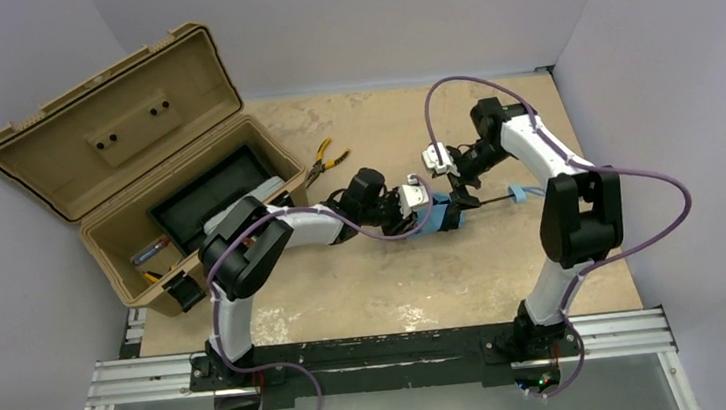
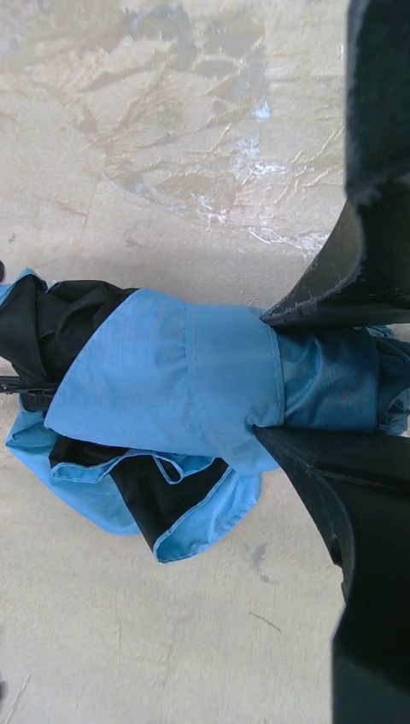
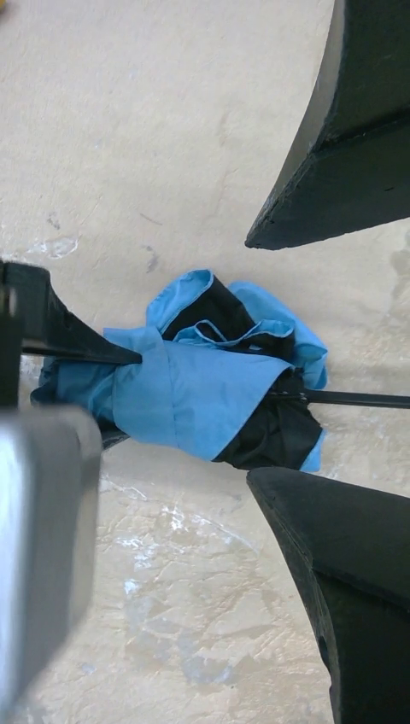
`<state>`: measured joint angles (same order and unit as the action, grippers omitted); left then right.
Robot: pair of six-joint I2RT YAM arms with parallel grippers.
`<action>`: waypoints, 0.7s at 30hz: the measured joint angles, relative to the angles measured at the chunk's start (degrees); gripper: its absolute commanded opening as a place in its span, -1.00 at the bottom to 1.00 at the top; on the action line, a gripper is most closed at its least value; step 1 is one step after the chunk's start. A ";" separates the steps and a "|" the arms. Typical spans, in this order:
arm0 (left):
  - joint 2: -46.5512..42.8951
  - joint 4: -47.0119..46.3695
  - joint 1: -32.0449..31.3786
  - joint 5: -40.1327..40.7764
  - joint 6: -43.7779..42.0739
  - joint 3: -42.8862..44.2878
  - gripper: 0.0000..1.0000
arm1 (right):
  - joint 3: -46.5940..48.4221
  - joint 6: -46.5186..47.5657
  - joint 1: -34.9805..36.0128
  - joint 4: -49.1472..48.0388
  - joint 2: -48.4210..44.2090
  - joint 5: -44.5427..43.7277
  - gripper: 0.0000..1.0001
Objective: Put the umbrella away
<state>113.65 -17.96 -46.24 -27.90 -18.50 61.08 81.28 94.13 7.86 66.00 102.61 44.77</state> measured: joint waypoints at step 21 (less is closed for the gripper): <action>12.85 24.74 8.50 -24.94 19.17 21.46 -1.00 | -29.75 5.95 5.70 -27.41 -21.44 -6.95 0.98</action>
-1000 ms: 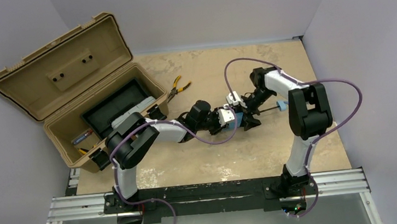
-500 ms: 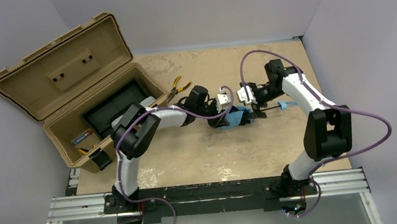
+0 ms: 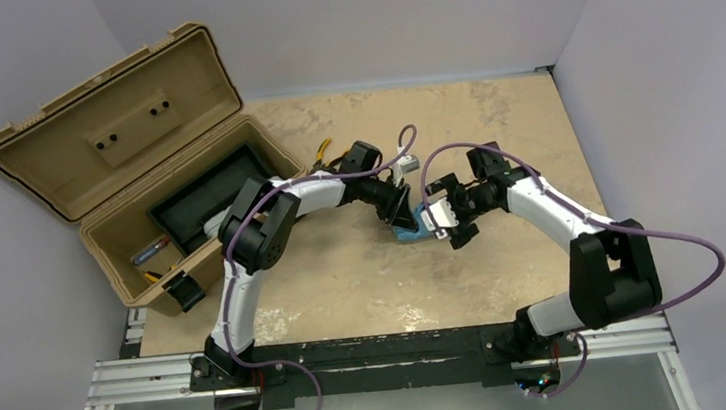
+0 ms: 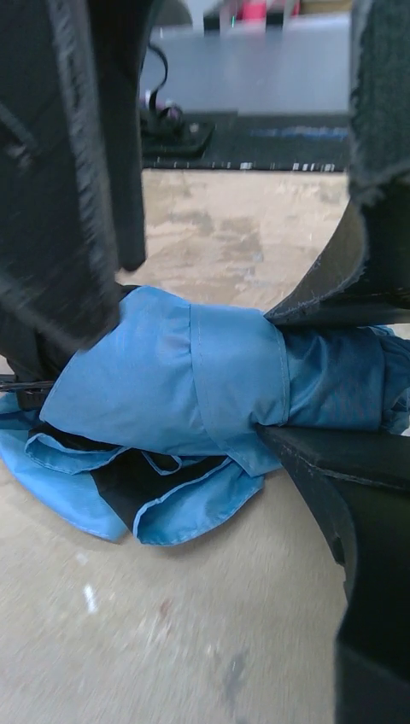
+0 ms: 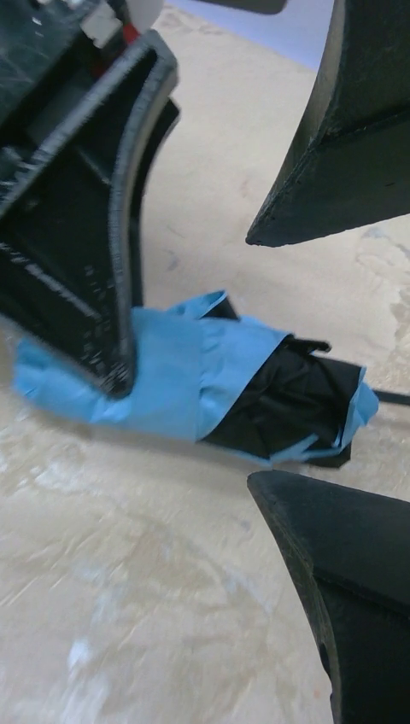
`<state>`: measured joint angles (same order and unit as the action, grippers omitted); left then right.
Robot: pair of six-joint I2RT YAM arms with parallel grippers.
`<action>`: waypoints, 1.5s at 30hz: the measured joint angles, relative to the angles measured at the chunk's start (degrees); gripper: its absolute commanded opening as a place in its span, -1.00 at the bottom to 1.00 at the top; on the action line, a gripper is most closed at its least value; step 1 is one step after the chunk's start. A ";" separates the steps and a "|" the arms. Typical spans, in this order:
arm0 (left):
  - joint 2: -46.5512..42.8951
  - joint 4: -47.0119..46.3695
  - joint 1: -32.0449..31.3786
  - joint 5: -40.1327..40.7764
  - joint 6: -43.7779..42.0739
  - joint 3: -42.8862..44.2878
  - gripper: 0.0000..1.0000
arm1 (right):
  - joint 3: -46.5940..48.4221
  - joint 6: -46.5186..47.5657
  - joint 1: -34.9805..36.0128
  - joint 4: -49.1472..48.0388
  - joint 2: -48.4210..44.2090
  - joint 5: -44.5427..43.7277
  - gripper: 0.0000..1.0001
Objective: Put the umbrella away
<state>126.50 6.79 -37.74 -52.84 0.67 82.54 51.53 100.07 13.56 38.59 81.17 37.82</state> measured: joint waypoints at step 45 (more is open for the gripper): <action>6.60 15.67 0.13 -12.35 14.73 5.29 -0.96 | -7.32 -2.54 10.19 -9.49 3.63 -11.47 0.49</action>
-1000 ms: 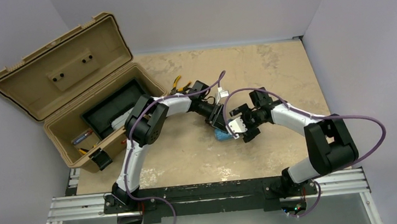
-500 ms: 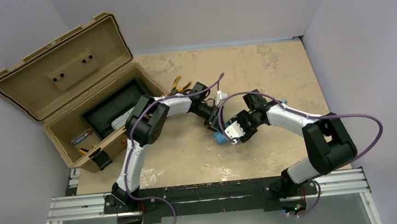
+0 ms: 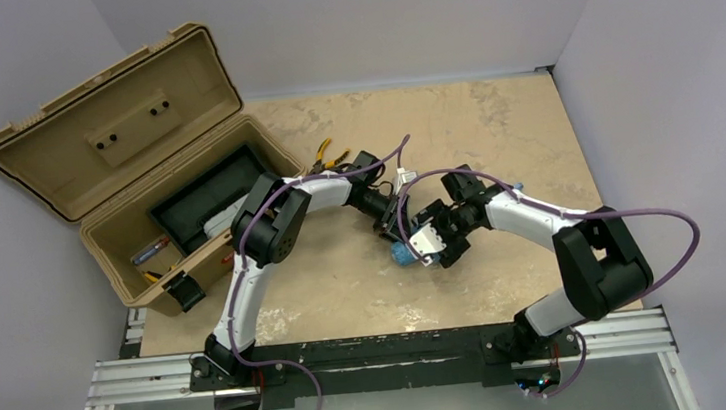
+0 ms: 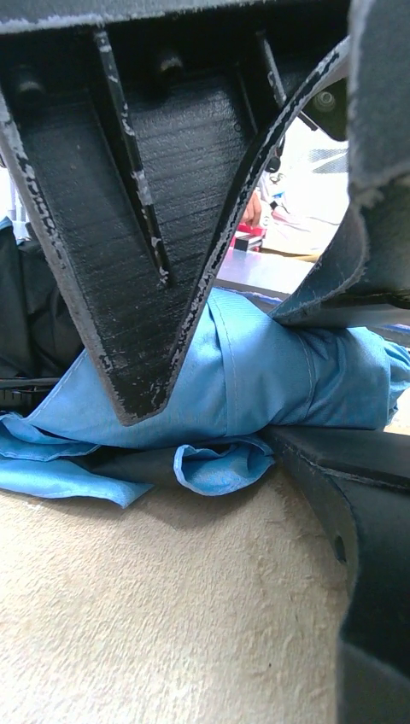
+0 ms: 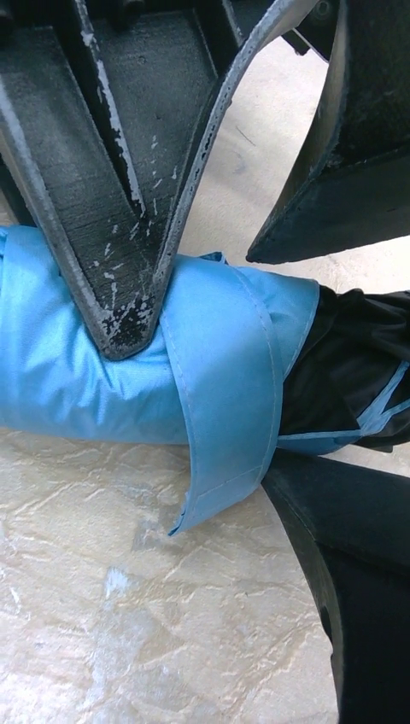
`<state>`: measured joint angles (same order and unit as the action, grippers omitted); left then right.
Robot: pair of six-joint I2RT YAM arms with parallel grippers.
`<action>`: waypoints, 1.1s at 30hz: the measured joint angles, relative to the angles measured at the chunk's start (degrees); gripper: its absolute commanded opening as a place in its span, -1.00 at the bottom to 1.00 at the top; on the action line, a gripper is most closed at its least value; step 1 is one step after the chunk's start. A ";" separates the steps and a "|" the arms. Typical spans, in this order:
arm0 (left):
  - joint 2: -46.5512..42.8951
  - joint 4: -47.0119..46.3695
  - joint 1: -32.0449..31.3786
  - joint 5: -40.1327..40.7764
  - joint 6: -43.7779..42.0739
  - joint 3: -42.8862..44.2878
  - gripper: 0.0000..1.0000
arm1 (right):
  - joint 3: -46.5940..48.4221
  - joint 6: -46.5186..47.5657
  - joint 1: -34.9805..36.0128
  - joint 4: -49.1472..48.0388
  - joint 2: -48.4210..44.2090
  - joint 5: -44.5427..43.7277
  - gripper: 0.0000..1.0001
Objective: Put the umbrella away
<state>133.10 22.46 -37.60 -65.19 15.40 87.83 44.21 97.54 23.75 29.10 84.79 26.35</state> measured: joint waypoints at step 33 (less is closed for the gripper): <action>-25.18 -16.59 0.22 26.05 4.94 -17.40 -0.19 | 11.52 -9.81 -3.32 10.64 12.52 3.85 -0.78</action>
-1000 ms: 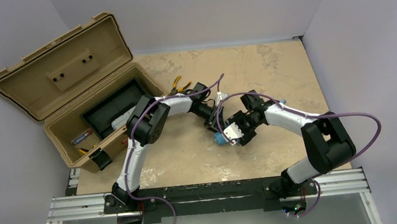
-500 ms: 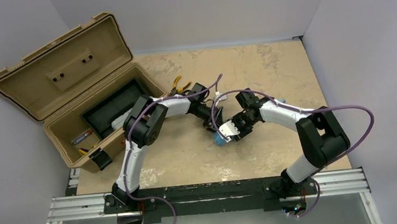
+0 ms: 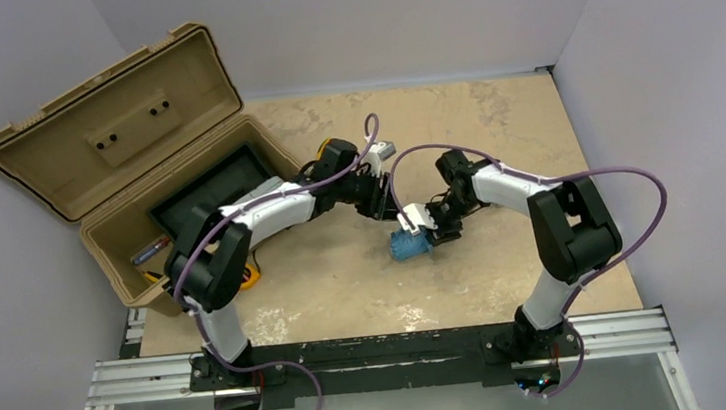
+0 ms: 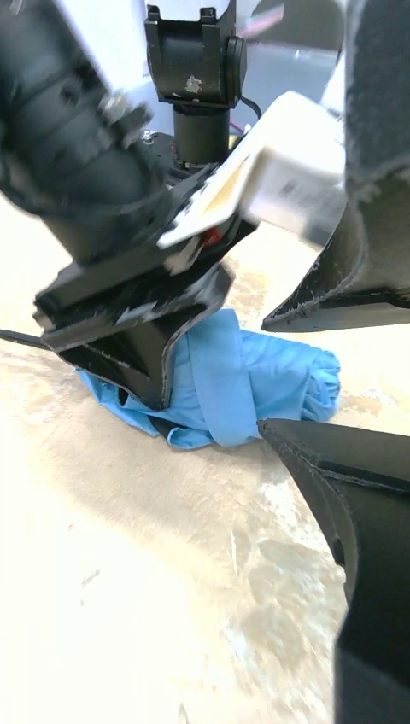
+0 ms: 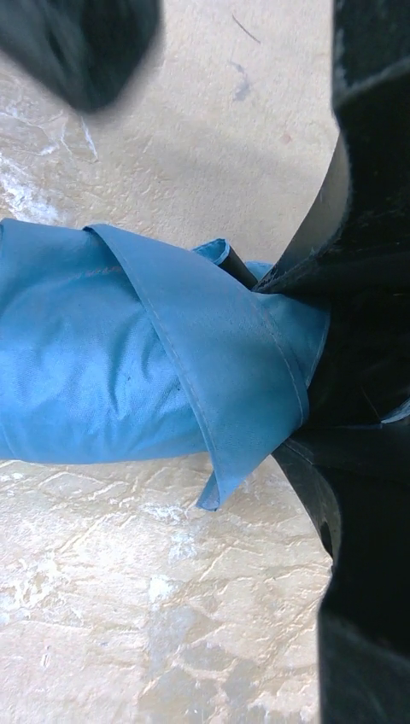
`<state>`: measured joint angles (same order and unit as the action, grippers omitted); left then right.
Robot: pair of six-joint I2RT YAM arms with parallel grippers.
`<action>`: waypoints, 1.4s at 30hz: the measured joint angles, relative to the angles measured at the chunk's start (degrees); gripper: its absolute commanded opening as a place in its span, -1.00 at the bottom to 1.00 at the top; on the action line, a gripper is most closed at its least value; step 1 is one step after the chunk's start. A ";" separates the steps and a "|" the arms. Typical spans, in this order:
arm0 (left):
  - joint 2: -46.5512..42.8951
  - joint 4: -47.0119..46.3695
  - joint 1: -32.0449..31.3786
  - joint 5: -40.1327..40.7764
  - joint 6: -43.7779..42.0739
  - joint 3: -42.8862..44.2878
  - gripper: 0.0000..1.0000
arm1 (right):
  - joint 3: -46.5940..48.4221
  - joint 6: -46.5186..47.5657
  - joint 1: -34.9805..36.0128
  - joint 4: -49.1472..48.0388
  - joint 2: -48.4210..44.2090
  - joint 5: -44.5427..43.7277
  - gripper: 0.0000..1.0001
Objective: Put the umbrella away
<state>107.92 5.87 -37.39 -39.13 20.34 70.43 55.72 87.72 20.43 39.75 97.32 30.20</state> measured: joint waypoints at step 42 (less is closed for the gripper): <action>-15.54 -38.25 -12.85 24.87 31.54 -33.90 -0.14 | 12.83 -19.69 -4.11 11.04 13.31 9.20 -0.83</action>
<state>92.38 -32.38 -50.24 -14.26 51.88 36.53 68.55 68.03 16.32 50.78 110.63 39.40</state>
